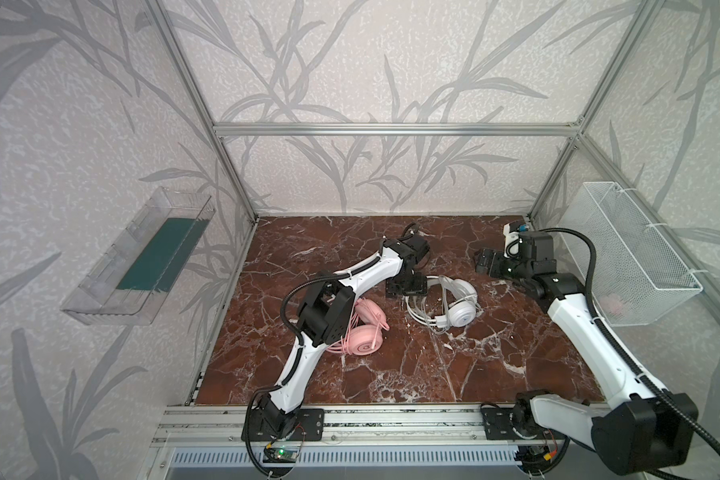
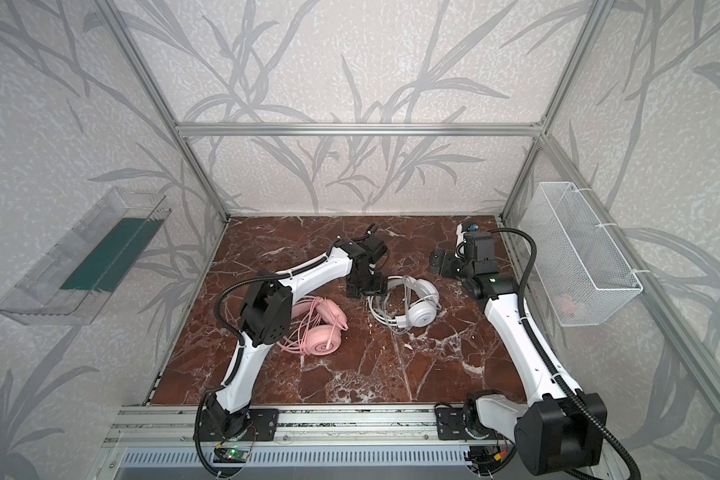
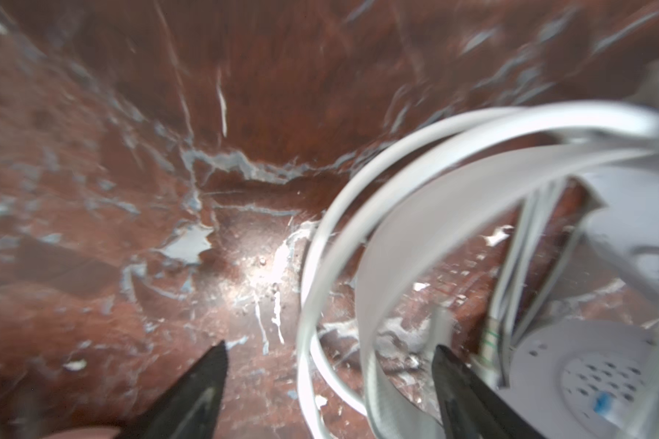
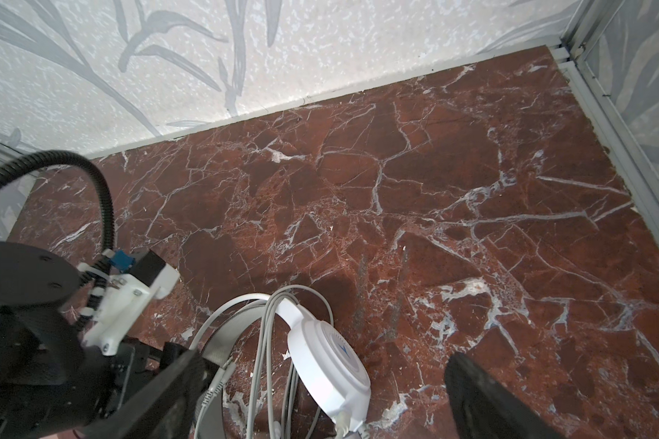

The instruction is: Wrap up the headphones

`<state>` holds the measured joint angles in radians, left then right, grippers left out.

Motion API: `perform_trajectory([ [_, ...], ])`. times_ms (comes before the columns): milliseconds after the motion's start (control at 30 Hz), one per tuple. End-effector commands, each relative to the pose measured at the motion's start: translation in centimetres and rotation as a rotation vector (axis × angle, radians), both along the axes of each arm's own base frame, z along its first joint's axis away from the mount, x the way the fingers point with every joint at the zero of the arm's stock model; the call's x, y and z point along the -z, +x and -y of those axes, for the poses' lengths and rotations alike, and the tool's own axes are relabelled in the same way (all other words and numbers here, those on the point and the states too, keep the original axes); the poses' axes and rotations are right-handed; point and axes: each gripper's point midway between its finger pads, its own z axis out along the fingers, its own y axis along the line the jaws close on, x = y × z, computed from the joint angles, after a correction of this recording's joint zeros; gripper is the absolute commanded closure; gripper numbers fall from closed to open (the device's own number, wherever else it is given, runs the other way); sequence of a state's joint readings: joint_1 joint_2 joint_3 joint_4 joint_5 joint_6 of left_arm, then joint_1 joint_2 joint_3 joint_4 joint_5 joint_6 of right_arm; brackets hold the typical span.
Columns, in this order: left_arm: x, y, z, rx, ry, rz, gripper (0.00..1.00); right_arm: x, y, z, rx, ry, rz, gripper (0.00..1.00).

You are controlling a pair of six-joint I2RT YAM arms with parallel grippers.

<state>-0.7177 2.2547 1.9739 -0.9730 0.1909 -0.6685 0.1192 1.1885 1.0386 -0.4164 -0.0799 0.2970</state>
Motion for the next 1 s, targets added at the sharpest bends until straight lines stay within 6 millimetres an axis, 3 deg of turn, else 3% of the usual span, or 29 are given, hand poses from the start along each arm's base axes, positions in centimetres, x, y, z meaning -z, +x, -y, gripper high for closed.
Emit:
perform_trajectory([
  [0, -7.4, 1.6, -1.2, -0.004, -0.018, 0.152, 0.06, -0.8, 0.2, -0.2, -0.025, -0.003, 0.042, 0.01],
  [167, -12.7, 3.3, -3.7, -0.043, -0.052, 0.272, 0.01, -0.6, 0.8, -0.4, -0.032, -0.001, 0.038, 0.01],
  [300, -15.3, 3.7, -9.1, -0.129, 0.044, 0.320, 0.01, -0.4, 1.1, -0.7, -0.046, 0.003, 0.037, 0.01],
  [400, -15.5, 2.9, -14.7, -0.203, 0.161, 0.324, 0.01, 0.0, 1.3, -0.7, -0.057, -0.010, 0.037, 0.01],
  [567, -12.5, -0.6, -23.9, -0.389, 0.245, 0.252, 0.06, 0.8, 1.6, -0.2, -0.044, -0.044, 0.032, 0.01],
  [633, -11.3, -2.6, -27.4, -0.472, 0.289, 0.227, 0.19, 0.9, 1.7, -0.2, -0.046, -0.046, 0.029, 0.01],
  [700, -9.8, -4.8, -30.6, -0.554, 0.332, 0.202, 0.37, 1.0, 1.8, -0.3, -0.050, -0.046, 0.026, 0.01],
  [800, -7.7, -7.7, -33.5, -0.648, 0.348, 0.153, 0.61, 1.3, 1.9, -0.2, -0.049, -0.051, 0.014, 0.01],
  [967, -2.9, -11.4, -34.1, -0.688, 0.347, 0.015, 0.94, 1.7, 2.1, -0.2, -0.042, -0.050, -0.006, 0.01],
])
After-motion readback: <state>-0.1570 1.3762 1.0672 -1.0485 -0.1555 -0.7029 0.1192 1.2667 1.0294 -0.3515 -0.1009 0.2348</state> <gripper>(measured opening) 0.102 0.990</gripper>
